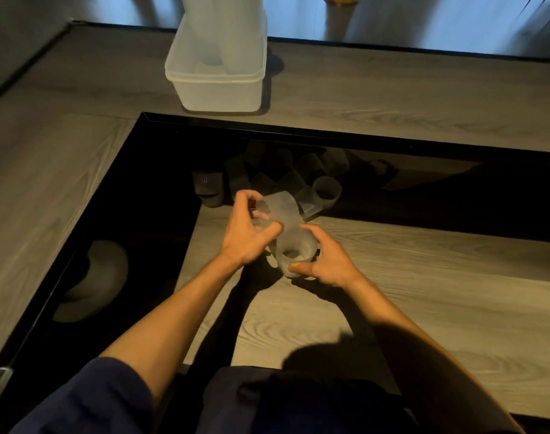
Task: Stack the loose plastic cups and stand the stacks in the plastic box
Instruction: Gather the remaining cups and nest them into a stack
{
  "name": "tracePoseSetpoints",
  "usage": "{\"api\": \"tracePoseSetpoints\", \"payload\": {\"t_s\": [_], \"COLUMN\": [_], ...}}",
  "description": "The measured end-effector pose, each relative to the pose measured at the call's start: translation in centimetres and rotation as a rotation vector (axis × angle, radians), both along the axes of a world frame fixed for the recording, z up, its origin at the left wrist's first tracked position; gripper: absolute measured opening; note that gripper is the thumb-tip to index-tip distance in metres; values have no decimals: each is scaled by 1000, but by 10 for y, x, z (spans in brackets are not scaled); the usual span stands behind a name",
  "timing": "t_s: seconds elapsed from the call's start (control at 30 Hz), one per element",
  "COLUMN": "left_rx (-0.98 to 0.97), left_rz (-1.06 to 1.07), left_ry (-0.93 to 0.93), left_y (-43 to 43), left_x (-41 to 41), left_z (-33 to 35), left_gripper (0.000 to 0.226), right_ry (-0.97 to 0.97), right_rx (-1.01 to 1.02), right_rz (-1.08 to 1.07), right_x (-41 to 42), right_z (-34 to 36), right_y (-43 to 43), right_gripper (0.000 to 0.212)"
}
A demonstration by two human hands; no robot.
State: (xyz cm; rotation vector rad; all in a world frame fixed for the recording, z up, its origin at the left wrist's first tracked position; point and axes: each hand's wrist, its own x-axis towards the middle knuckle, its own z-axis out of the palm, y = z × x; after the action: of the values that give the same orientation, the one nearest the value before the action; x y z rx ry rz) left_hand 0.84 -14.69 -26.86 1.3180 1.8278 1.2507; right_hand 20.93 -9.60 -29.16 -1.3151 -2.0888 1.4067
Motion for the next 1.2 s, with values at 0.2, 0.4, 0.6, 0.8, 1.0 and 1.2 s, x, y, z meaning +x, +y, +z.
{"api": "tracePoseSetpoints", "payload": {"t_s": [0.2,0.4,0.6,0.8,1.0,1.2], "left_rx": [17,-114,-359,-334,-579,-829], "left_rz": [-253,-342,-454,-43,-114,-298], "left_ry": [260,424,416,184,650,705], "left_y": [-5,-6,-2,14,39,55], "left_x": [19,27,30,9,-6,-3], "left_z": [7,6,0,-18,-17,-21], "left_gripper": [79,90,84,31,44,74], "right_ry": [65,107,104,60,42,49], "right_rx": [-62,-77,-125,-135,-128,-128], "right_rz": [-8,-40,-16,6,22,35], "right_x": [2,3,7,10,17,21], "right_z": [1,-6,-15,-16,-8,-12], "right_y": [-1,-3,-3,0,15,15], "right_gripper": [89,85,88,87,83,78]}}
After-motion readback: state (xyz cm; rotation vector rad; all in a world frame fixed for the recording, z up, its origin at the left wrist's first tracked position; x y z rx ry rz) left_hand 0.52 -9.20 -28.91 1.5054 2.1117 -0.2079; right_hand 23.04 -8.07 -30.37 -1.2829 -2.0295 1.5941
